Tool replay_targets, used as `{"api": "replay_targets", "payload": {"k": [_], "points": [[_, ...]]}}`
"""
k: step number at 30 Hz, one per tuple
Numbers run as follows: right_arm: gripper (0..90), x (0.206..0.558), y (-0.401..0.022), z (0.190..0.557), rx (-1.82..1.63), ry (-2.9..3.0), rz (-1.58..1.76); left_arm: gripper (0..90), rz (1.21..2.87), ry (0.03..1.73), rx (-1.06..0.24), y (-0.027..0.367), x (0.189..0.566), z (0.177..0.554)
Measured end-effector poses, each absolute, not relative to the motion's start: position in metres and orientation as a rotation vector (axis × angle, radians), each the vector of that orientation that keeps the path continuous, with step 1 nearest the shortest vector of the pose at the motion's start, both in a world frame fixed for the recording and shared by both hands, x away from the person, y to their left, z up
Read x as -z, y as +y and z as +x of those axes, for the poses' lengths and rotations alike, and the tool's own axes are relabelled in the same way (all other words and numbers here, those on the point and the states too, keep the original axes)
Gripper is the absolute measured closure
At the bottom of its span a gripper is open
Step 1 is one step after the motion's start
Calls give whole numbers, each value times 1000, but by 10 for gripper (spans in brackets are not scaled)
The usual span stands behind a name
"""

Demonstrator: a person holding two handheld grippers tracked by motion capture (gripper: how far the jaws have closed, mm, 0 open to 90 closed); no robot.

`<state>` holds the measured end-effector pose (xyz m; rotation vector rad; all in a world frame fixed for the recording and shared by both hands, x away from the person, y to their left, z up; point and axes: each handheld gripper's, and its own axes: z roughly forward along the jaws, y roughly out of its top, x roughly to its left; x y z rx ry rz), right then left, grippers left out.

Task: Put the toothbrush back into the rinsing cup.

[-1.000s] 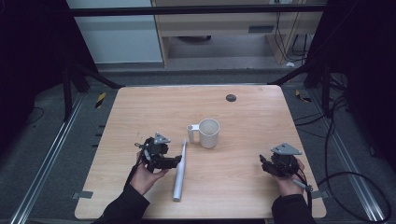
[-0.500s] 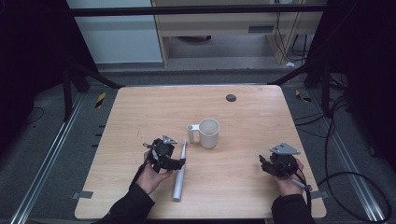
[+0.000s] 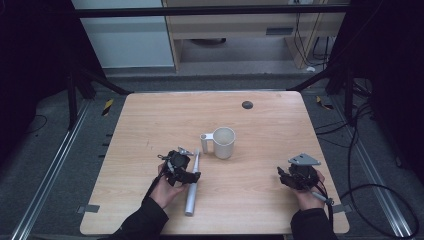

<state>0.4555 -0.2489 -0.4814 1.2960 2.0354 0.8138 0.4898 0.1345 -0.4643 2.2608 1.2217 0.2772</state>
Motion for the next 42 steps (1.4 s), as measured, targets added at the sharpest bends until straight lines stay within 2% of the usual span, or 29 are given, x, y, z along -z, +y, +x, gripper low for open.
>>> {"api": "replay_targets", "payload": {"k": [8,42], "points": [[405,482,-249,456,-808,2043,1298,389,2292,1239,-260,131,470,493],[423,482,-249,457,-799,2065,1319,589,2317,1268,-195,132,475,495]]}}
